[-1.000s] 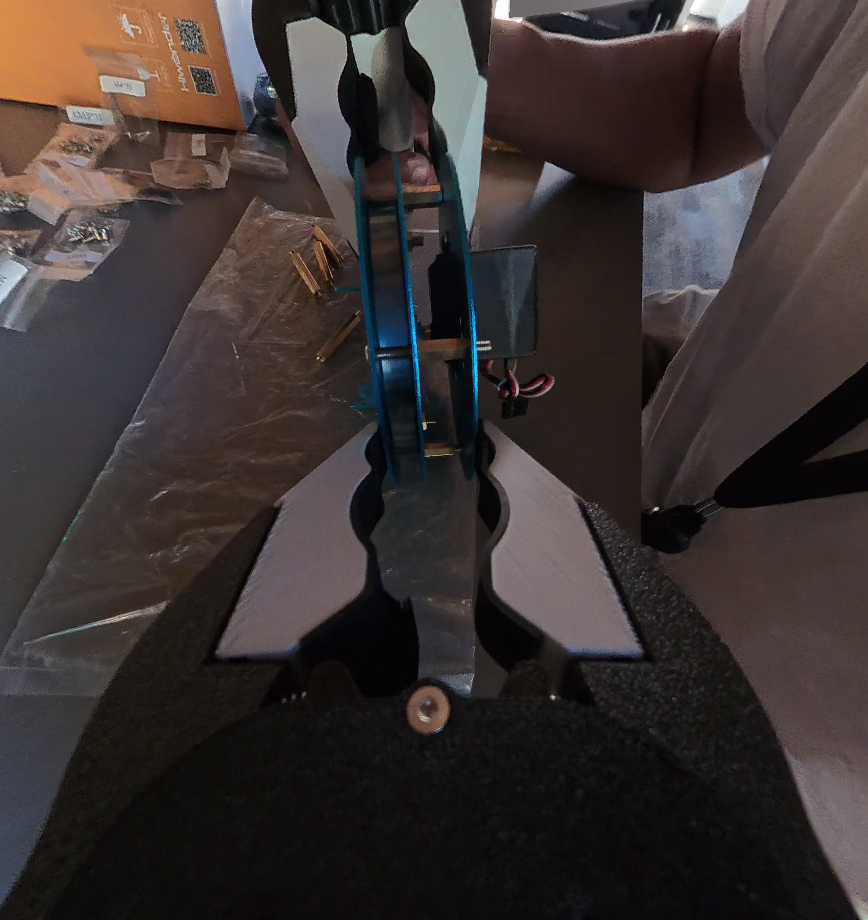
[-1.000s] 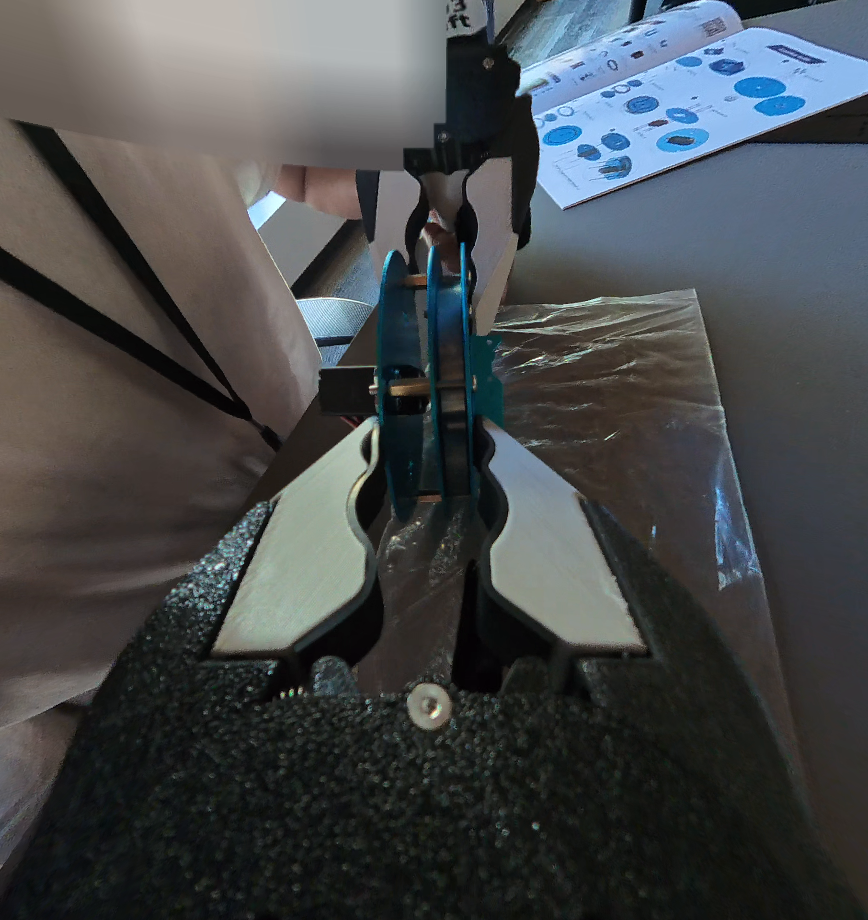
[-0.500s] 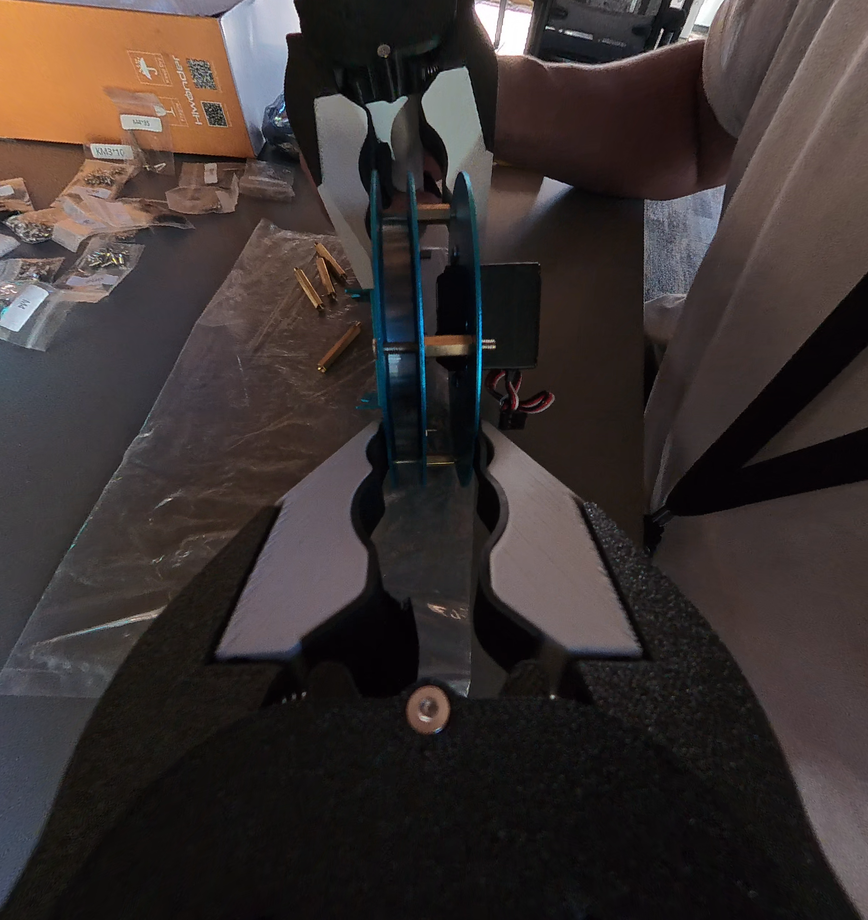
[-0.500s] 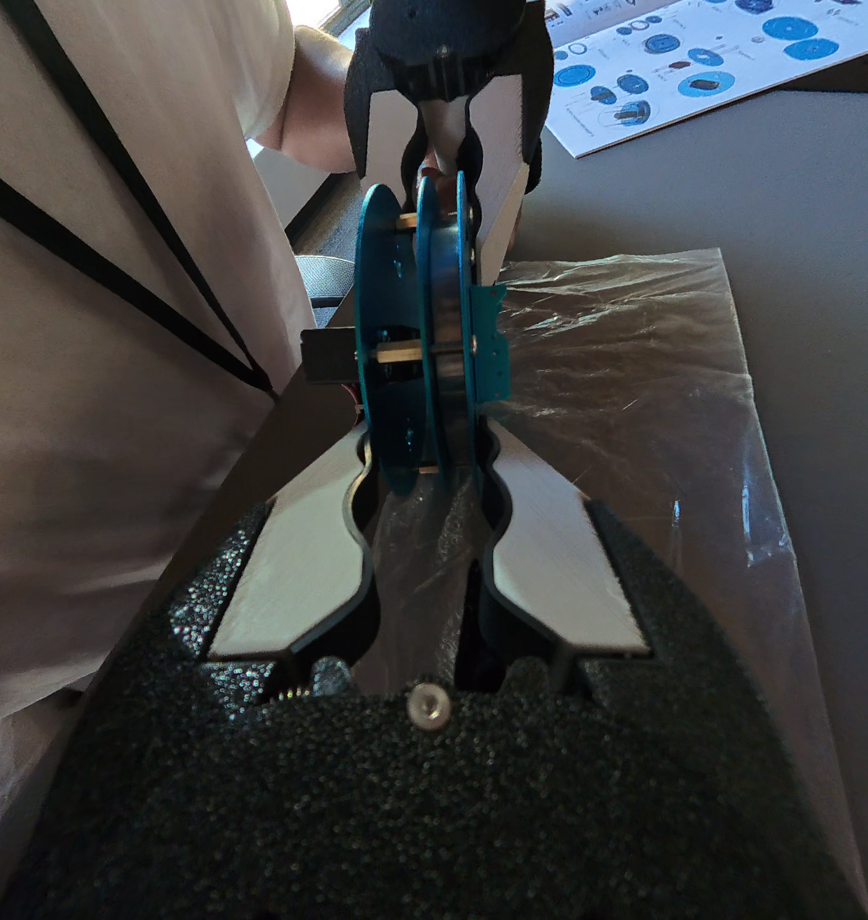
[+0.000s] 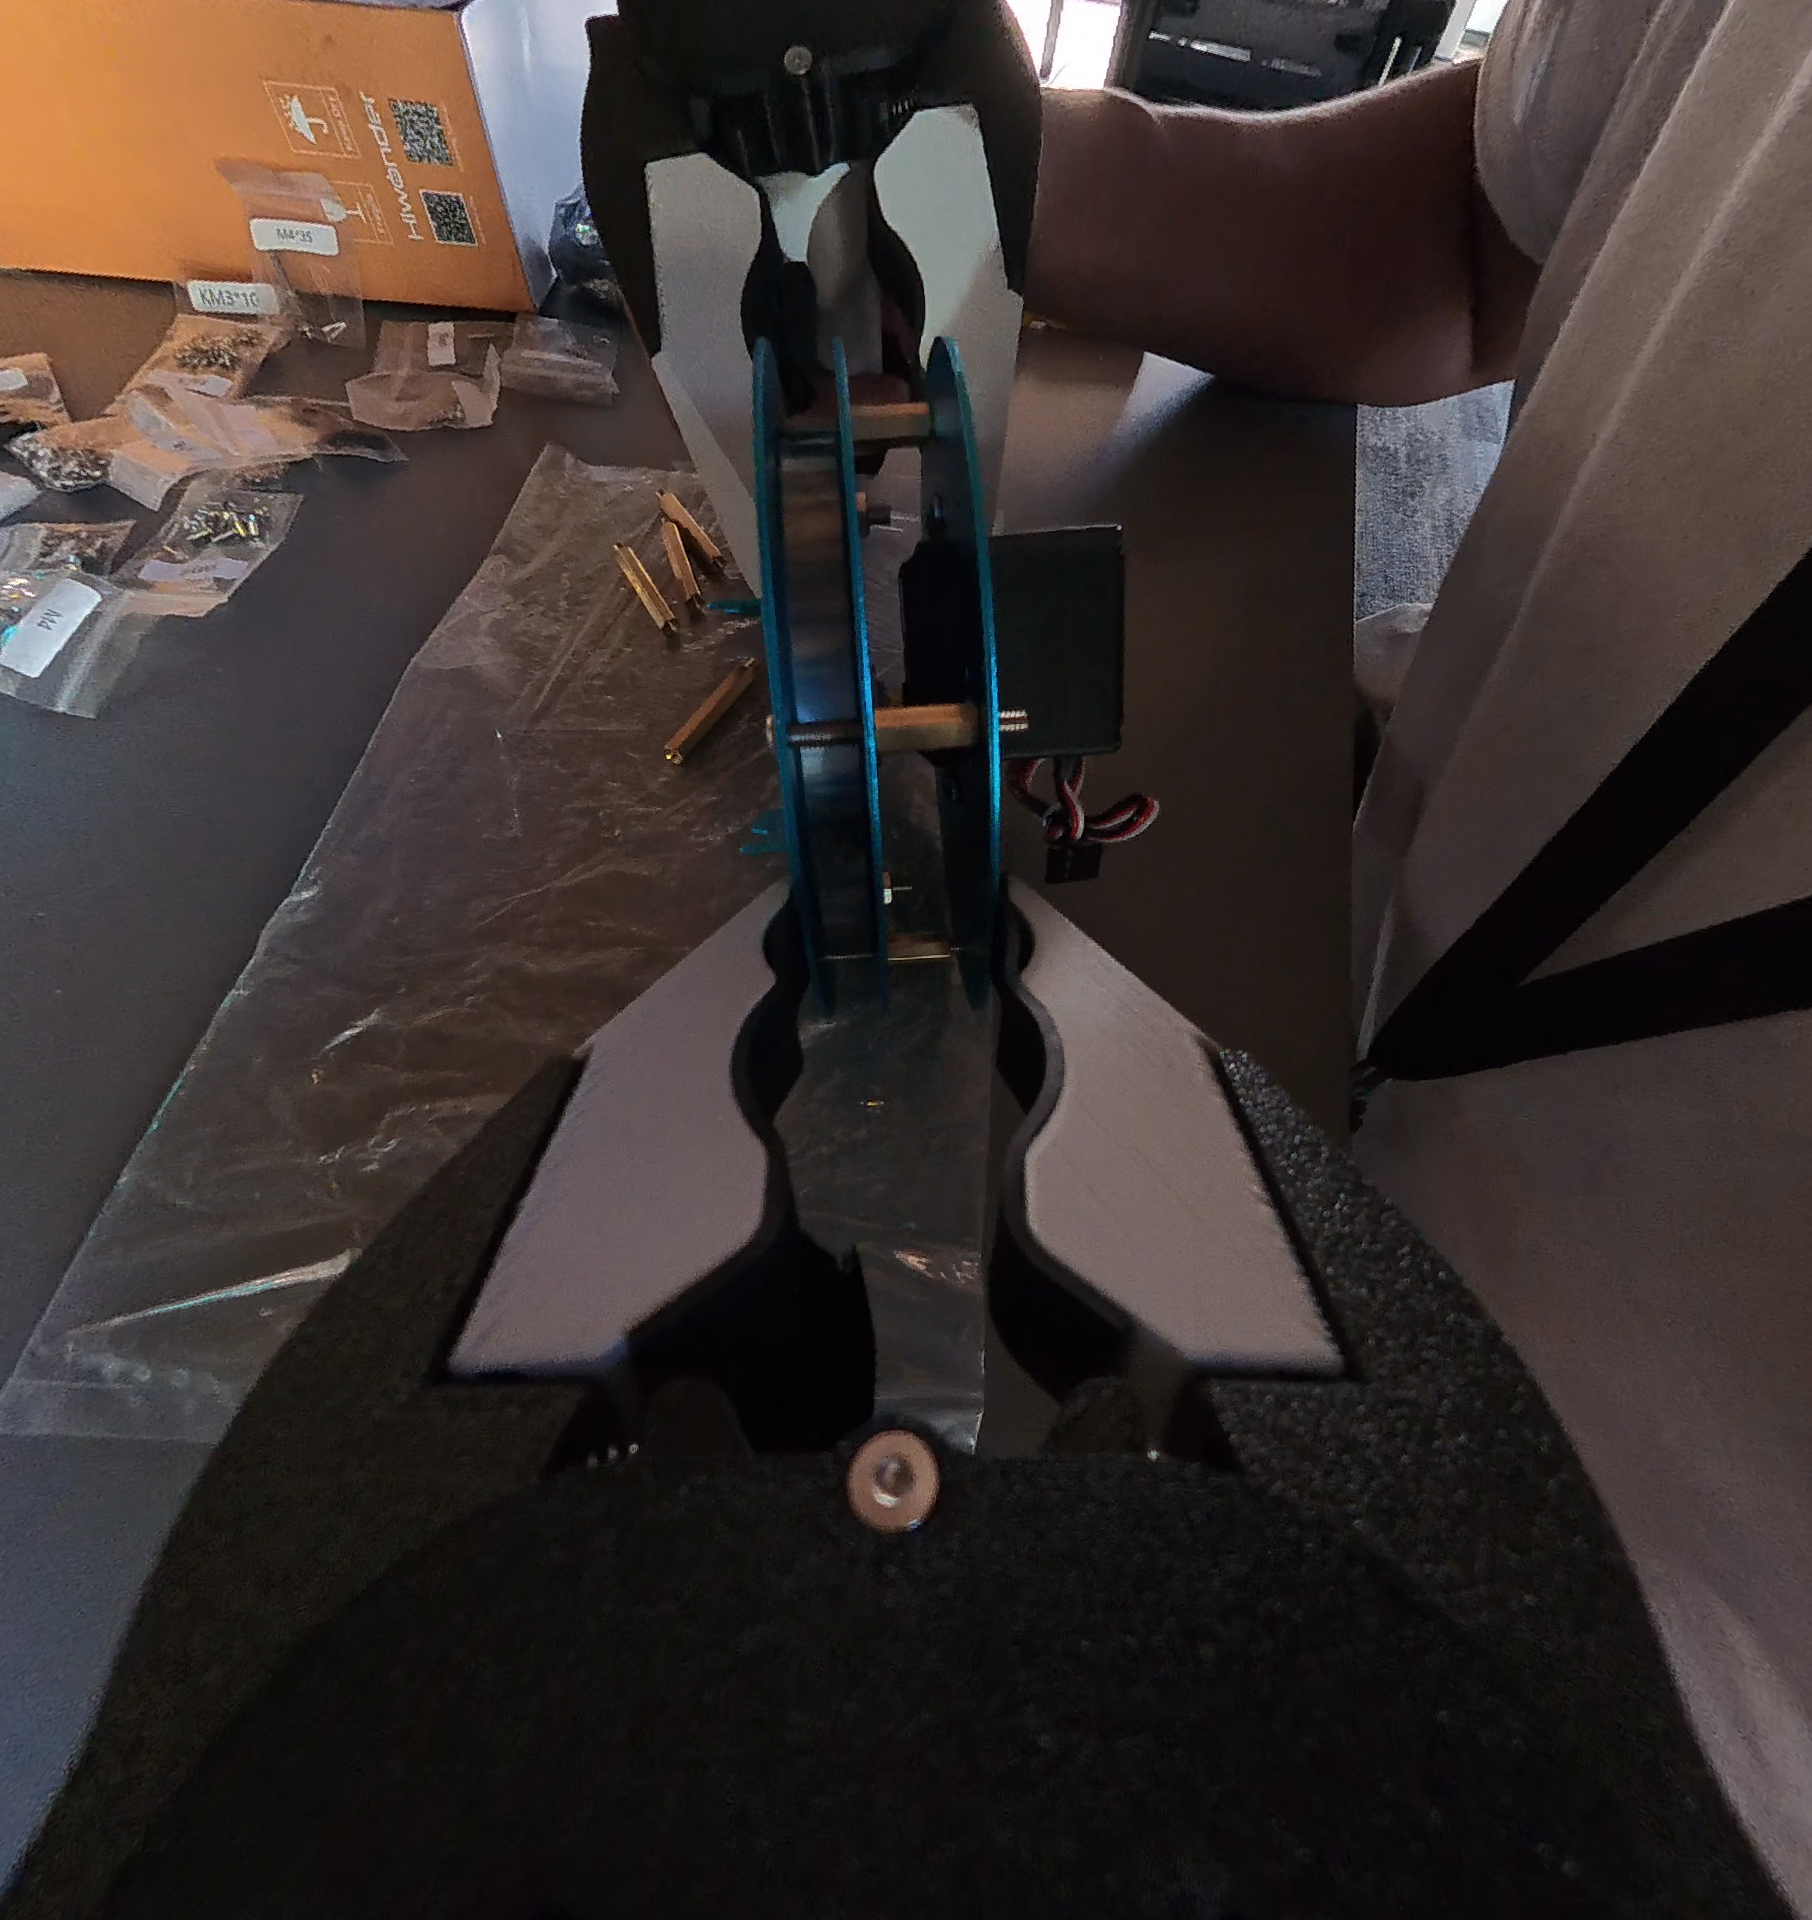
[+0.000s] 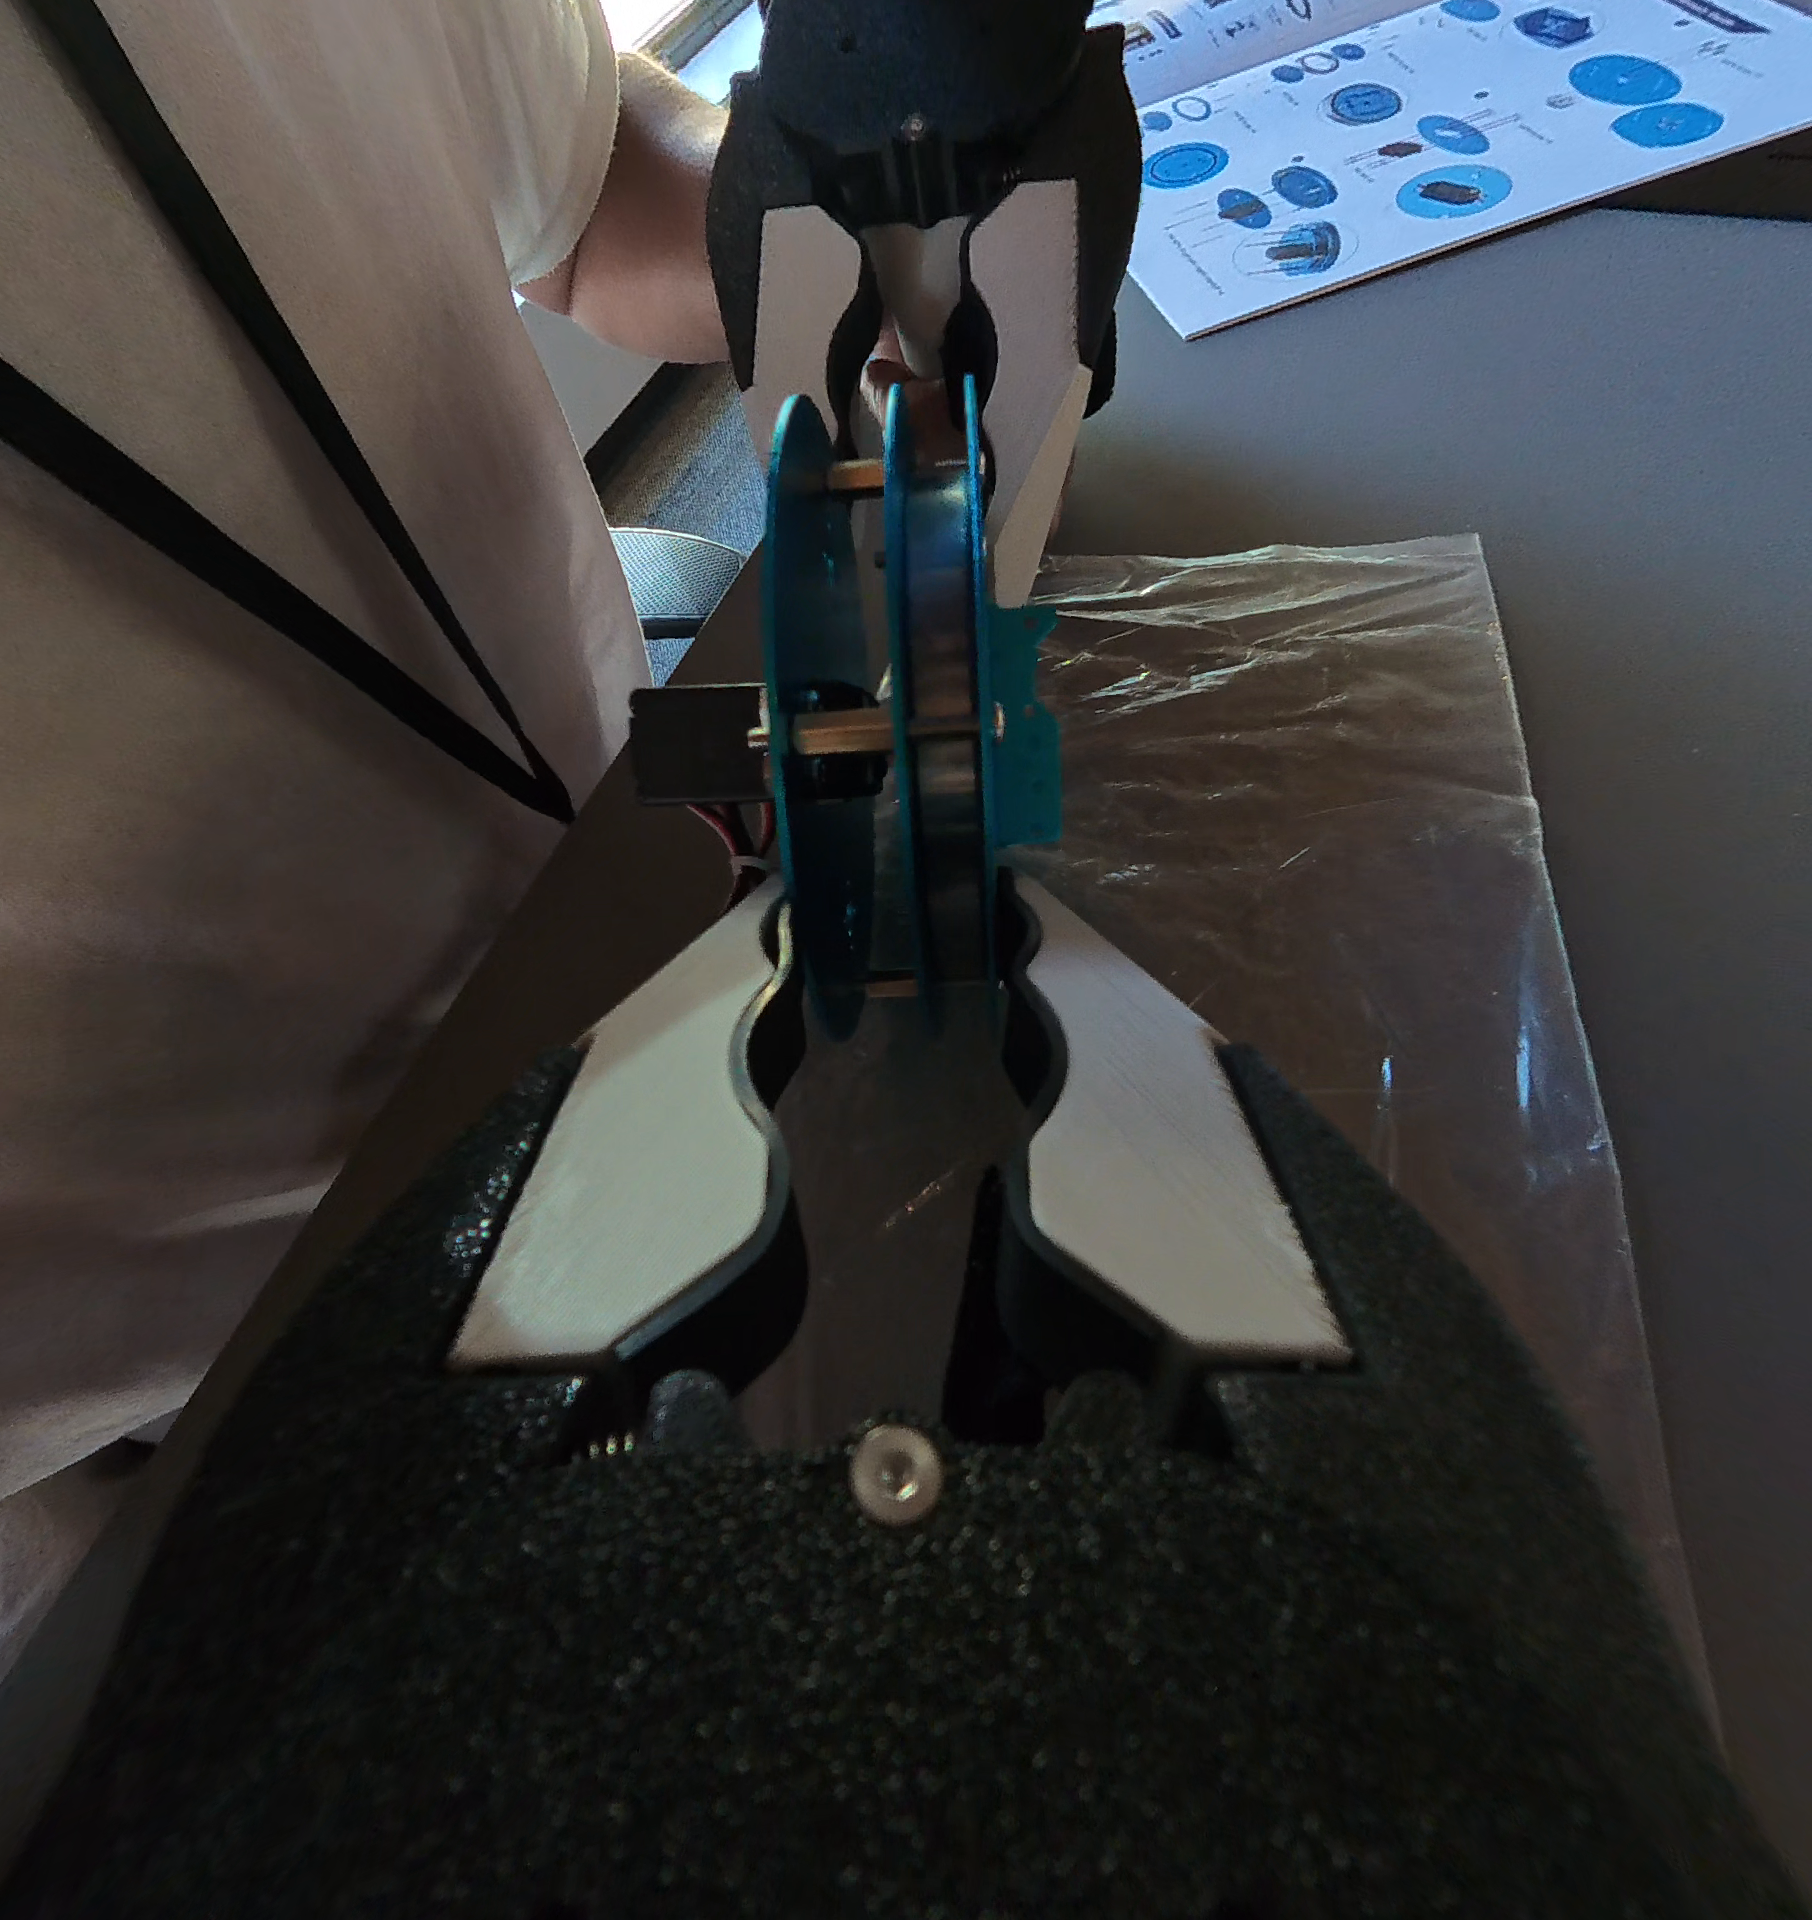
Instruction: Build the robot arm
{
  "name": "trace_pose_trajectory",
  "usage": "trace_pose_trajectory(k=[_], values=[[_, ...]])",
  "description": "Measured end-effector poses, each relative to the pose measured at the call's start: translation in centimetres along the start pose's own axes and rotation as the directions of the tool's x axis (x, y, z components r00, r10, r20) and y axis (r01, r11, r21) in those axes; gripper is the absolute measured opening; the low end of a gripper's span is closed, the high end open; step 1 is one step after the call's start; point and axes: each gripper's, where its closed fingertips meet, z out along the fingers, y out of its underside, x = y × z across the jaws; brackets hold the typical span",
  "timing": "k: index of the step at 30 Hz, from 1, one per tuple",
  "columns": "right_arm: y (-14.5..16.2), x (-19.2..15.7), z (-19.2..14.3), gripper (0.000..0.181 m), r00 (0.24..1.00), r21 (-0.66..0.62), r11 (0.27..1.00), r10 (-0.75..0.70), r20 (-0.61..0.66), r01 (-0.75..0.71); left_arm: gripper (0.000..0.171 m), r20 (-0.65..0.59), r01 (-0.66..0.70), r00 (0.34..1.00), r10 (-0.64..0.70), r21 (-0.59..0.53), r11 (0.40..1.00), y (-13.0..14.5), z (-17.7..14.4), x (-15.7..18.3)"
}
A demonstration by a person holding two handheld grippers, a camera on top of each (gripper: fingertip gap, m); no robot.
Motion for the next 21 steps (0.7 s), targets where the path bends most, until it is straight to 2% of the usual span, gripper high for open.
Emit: trace_pose_trajectory(k=[7, 13, 21], values=[[0.11, 0.13, -0.25, 0.032, 1.0, -0.006, 1.0, -0.005, -0.004, 0.005, 0.034, 0.004, 0.007, 1.0, -0.007, -0.007, 1.0, -0.1, 0.21, -0.06], [-0.37, 0.64, -0.33, 0.035, 0.999, 0.032, 0.998, 0.051, -0.019, -0.051, 0.033, 0.008, 0.044, 0.999, -0.044, -0.008, 0.999, 0.07, 0.27, -0.38], [-0.36, 0.52, -0.29, 0.037, 0.999, 0.03, 0.999, 0.038, -0.031, -0.037, 0.034, 0.033, 0.013, 0.999, -0.012, -0.018, 1.0, 0.11, 0.41, -0.14]])
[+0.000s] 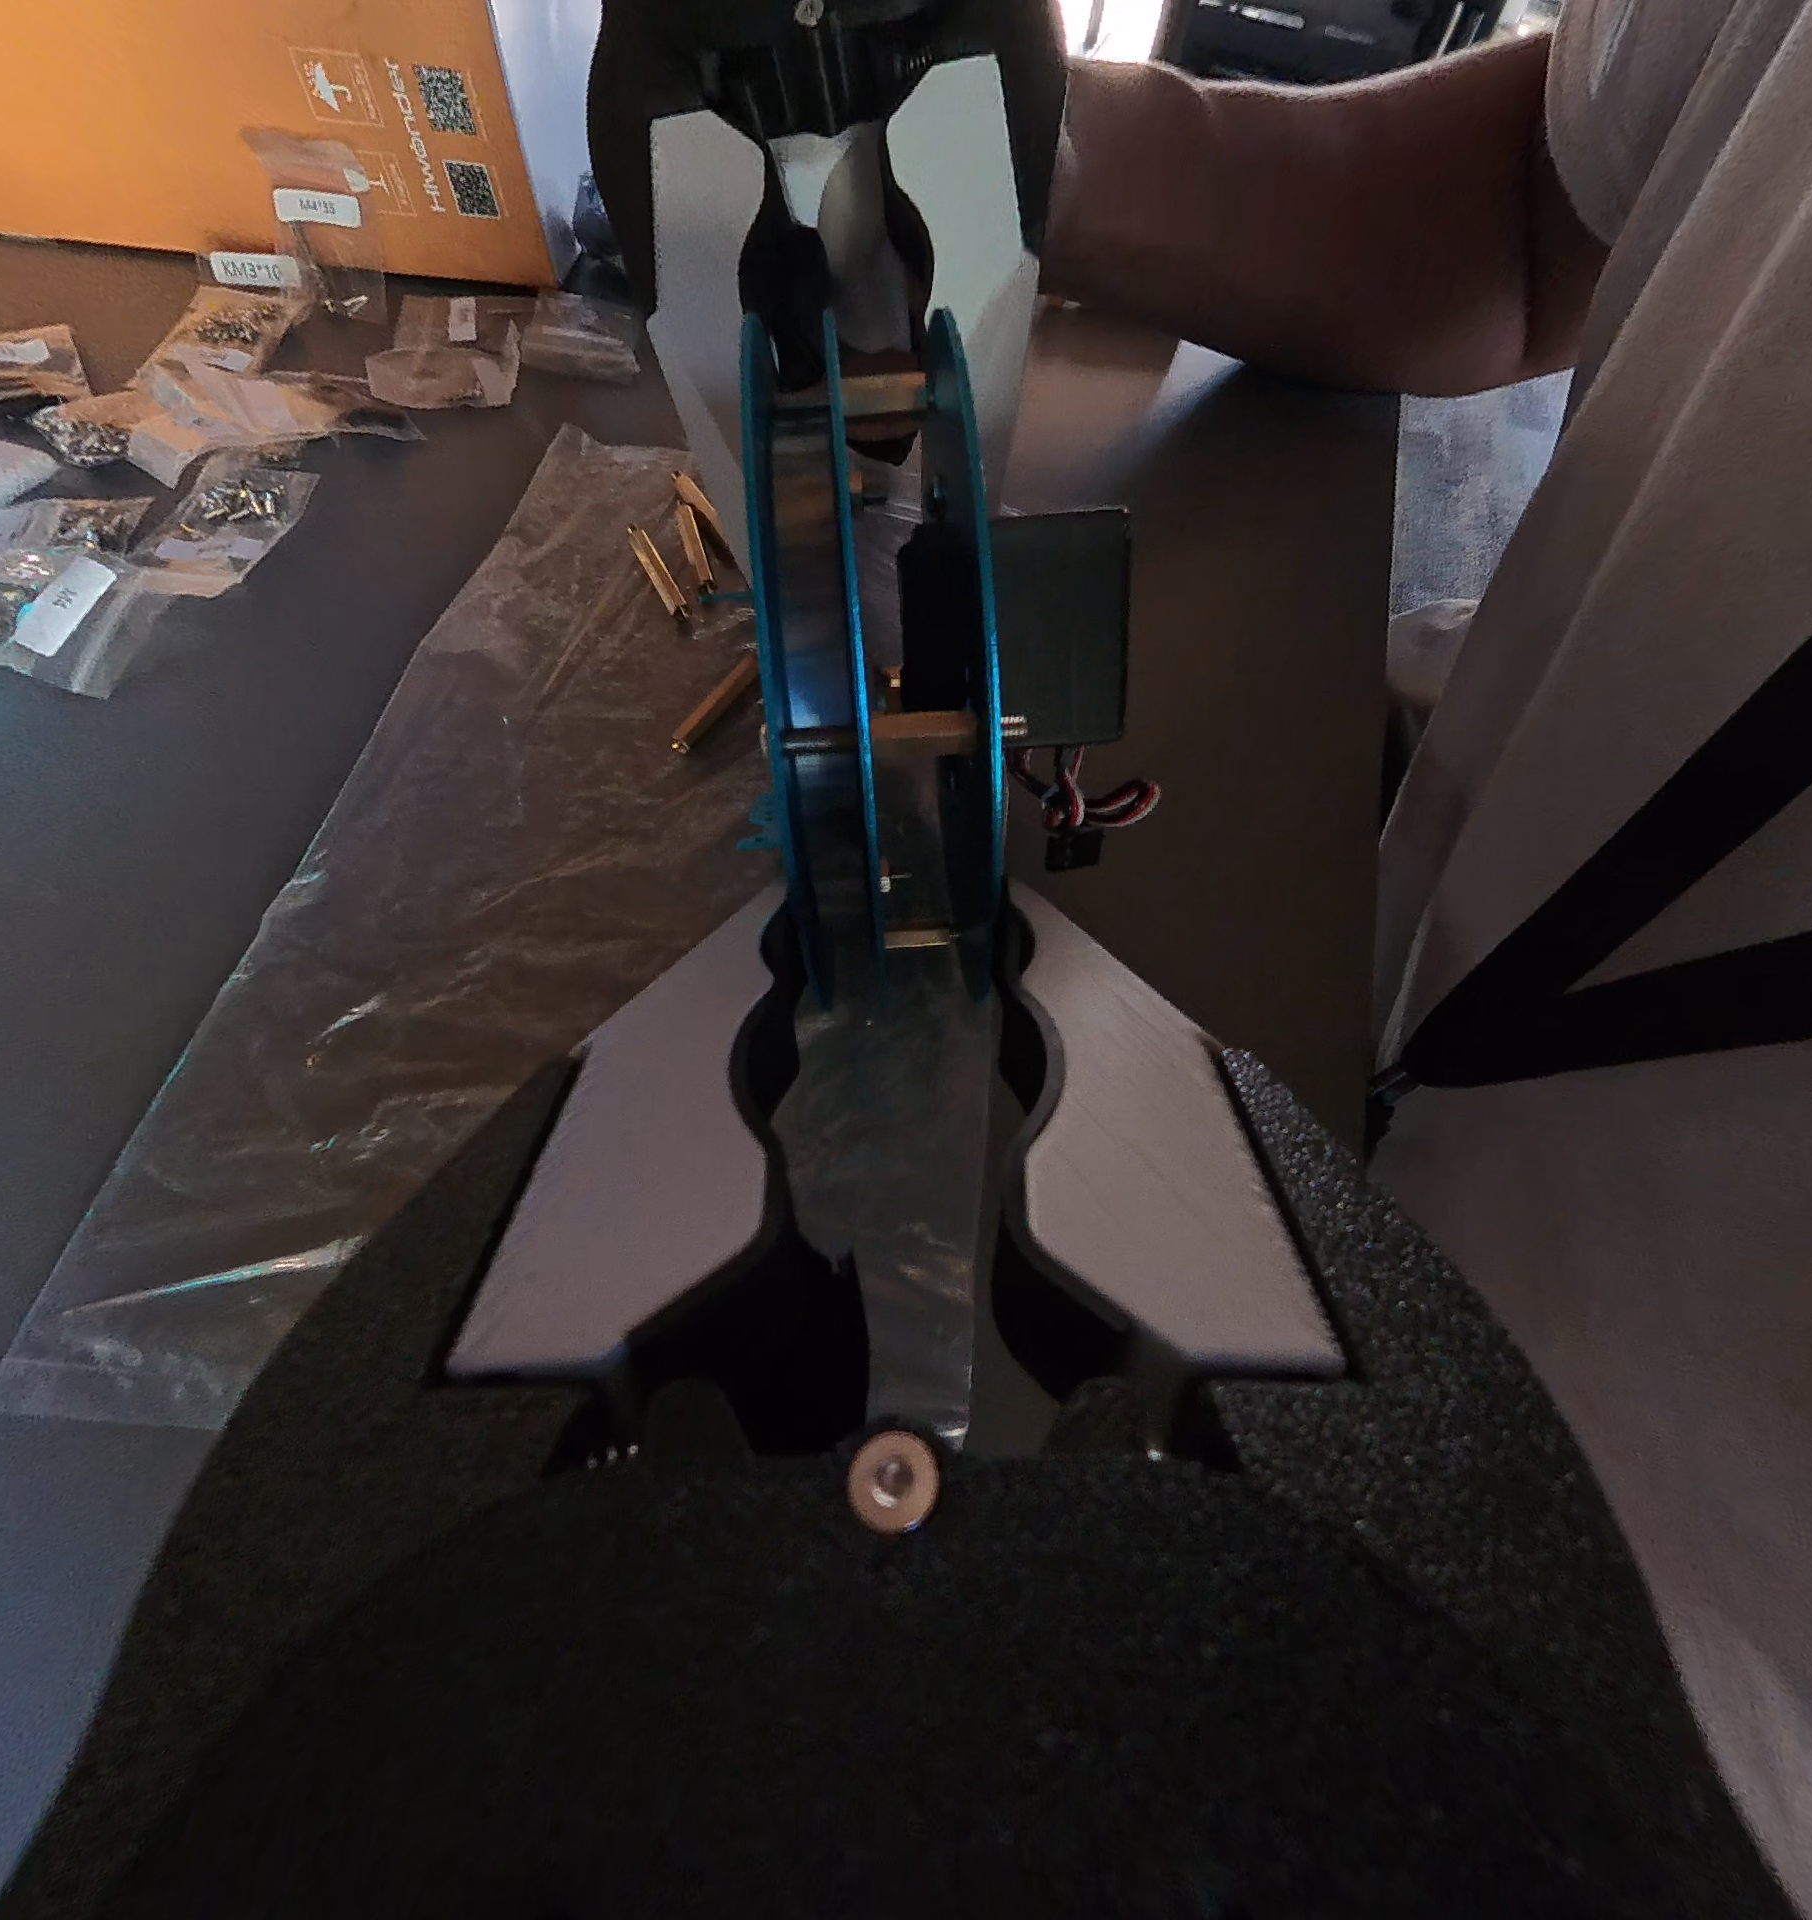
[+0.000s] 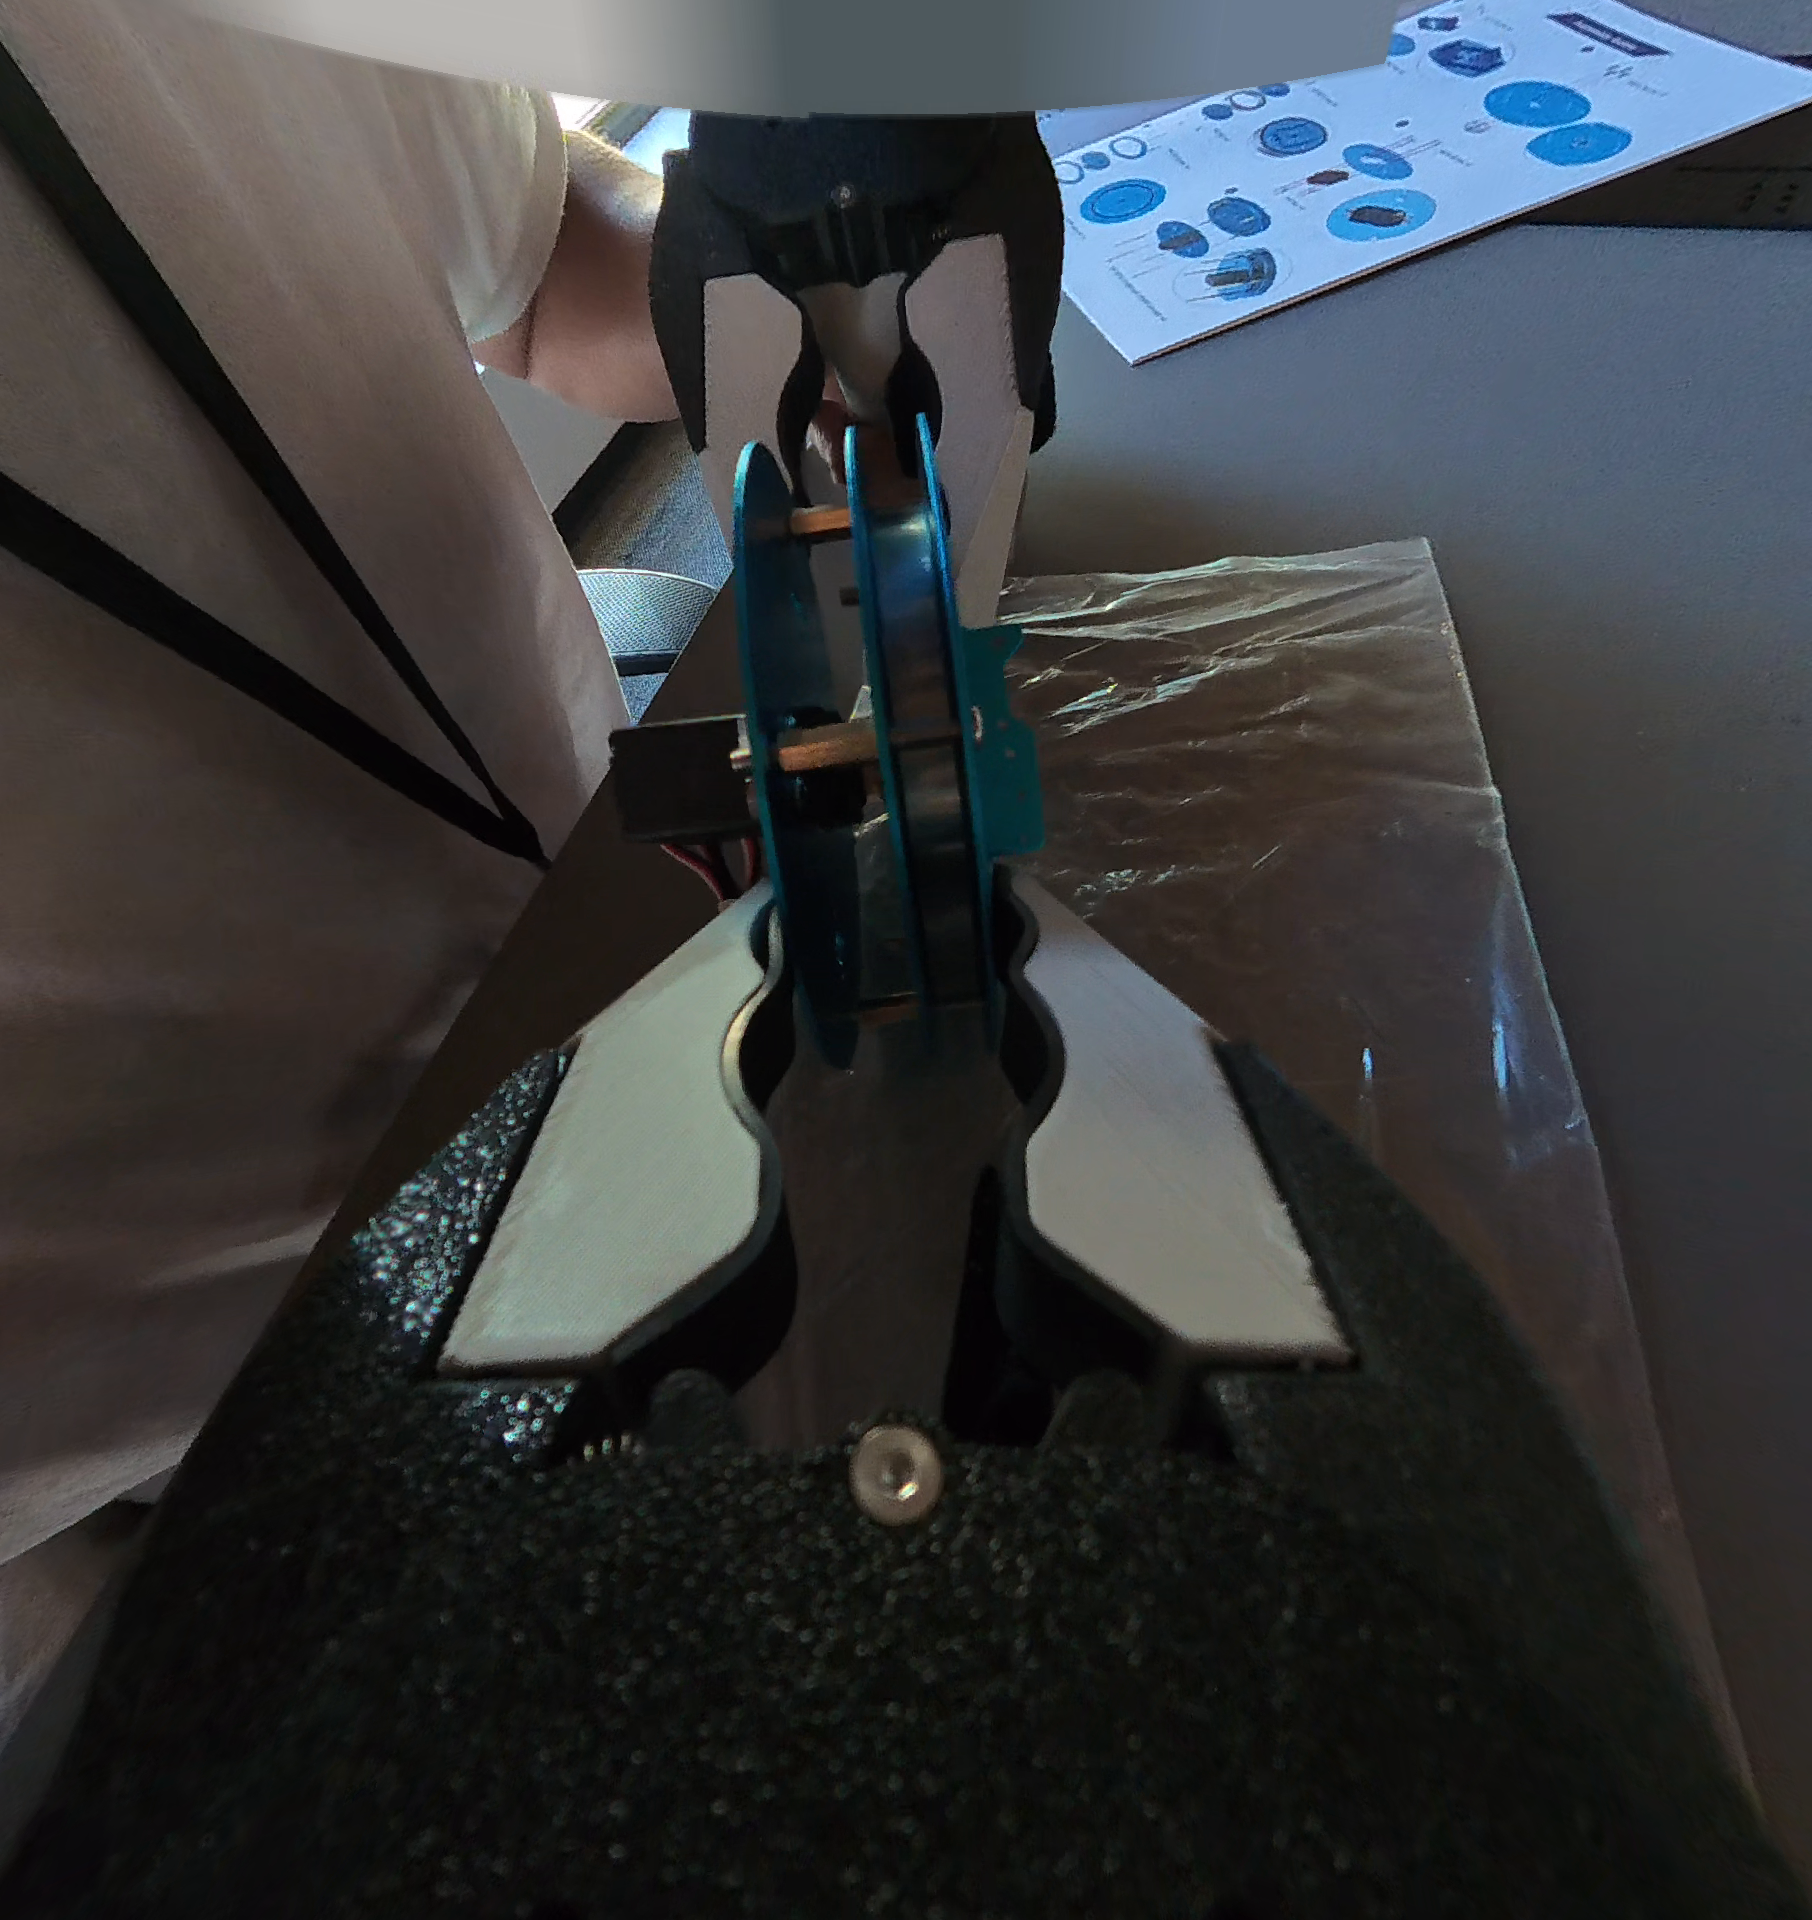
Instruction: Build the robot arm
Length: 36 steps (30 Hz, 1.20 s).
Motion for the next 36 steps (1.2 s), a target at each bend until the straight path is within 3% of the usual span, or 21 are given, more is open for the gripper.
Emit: trace_pose_trajectory(k=[12, 14, 18, 23, 27, 31, 36], values=[[-0.6, 1.3, -0.3, 0.034, 0.994, 0.051, 0.993, 0.106, 0.016, -0.106, 0.036, 0.003, 0.098, 0.995, -0.098, 0.011, 0.995, -0.3, -0.3, -1.4], [-0.7, 2.1, -0.2, 0.034, 0.983, 0.052, 0.982, 0.182, 0.037, -0.184, 0.035, -0.026, 0.2, 0.979, -0.2, 0.007, 0.98, -0.2, -0.3, -1.8], [-0.4, 5.0, 0.2, 0.039, 0.892, 0.01, 0.897, 0.438, 0.114, -0.442, 0.036, -0.153, 0.54, 0.83, -0.536, -0.017, 0.842, 0.1, -0.3, -3.8], [0.3, 7.4, 0.9, 0.052, 0.887, -0.015, 0.888, 0.46, 0.04, -0.459, 0.036, -0.232, 0.728, 0.651, -0.722, -0.079, 0.681, 0.9, -0.4, -5.1], [1.0, 8.0, 0.3, 0.052, 0.914, -0.03, 0.914, 0.404, -0.039, -0.405, 0.035, -0.265, 0.812, 0.532, -0.804, -0.11, 0.574, 1.3, -0.5, -5.4], [0.1, 8.5, -1.4, 0.052, 0.946, -0.039, 0.957, 0.277, -0.166, -0.287, 0.034, -0.243, 0.822, 0.525, -0.815, -0.104, 0.56, 1.0, -0.4, -5.7], [-3.6, 5.1, -1.8, 0.059, 0.946, 0.021, 0.981, 0.19, -0.262, -0.191, 0.034, -0.162, 0.823, 0.546, -0.822, -0.08, 0.562, 0.2, 0.0, -5.6]])
